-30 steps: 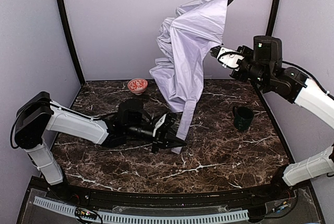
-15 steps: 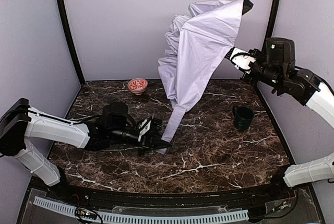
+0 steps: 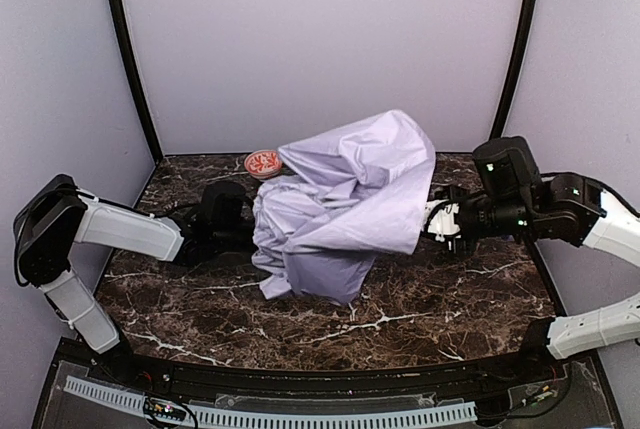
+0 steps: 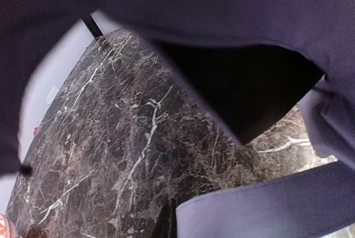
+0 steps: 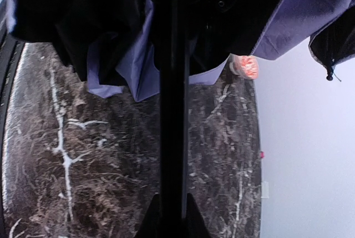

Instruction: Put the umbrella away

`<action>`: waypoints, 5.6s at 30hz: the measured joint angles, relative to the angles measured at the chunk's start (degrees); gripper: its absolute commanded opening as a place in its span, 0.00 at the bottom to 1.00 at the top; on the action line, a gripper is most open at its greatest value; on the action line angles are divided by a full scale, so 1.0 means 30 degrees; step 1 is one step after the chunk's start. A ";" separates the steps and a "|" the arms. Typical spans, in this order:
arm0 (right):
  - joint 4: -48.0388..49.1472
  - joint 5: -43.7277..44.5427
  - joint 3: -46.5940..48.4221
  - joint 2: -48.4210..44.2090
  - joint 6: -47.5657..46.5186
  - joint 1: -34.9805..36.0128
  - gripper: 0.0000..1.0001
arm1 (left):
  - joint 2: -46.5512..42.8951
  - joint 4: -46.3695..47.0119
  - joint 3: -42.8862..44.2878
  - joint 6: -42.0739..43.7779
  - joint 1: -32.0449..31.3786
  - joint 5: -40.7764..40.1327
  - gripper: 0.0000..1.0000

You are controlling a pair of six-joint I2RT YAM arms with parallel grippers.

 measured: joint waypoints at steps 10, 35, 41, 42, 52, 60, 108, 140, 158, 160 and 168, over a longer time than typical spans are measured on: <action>0.0168 0.0036 -0.3832 0.0882 0.0153 0.2776 0.00 | 0.1566 0.0131 0.1333 0.2871 0.0831 -0.0583 0.00; 0.5581 -0.1129 -0.7410 0.6666 0.3796 0.5391 0.00 | 0.2317 0.0750 0.2215 0.6470 0.0940 -0.2084 0.00; 0.5377 -0.0772 -0.7410 0.6878 0.3891 0.4940 0.00 | 0.5064 0.0991 0.3643 0.6127 0.0984 -0.2586 0.00; 0.5319 -0.0743 -0.7410 0.6892 0.3840 0.4714 0.00 | 0.5523 0.1093 0.3993 0.6011 0.1020 -0.2754 0.00; 0.6535 0.0750 -0.7461 0.7970 0.3417 0.3300 0.00 | 0.8051 0.4036 0.6324 0.5151 0.1137 -0.4226 0.20; 0.6666 0.0794 -0.7475 0.8480 0.3424 0.3300 0.00 | 0.9398 0.4758 0.7388 0.4750 0.1370 -0.5348 0.63; 0.3781 -0.0750 -0.5297 0.9763 0.4736 0.2098 0.54 | -0.5027 -0.9938 -0.1428 0.0947 -0.7206 -0.1188 0.75; 1.3522 -0.0393 -0.3089 0.9056 1.7289 0.1916 0.39 | -0.7788 -0.5442 -0.3351 -0.2004 -0.5872 -0.1537 0.60; 1.0032 -0.1566 0.3045 1.3646 2.0888 0.1916 0.14 | -0.7023 -0.4765 -0.3679 -0.8539 -0.2557 -0.5020 0.55; 0.9537 -0.1851 0.3417 1.4032 2.1019 0.1916 0.03 | -0.6783 -0.4663 -0.3679 -0.8517 -0.2557 -0.5129 0.55; 0.9275 -0.3089 0.3439 1.3573 2.1464 0.1763 0.00 | -0.4583 -0.3767 -0.3679 -0.8080 -0.2557 -0.4976 0.44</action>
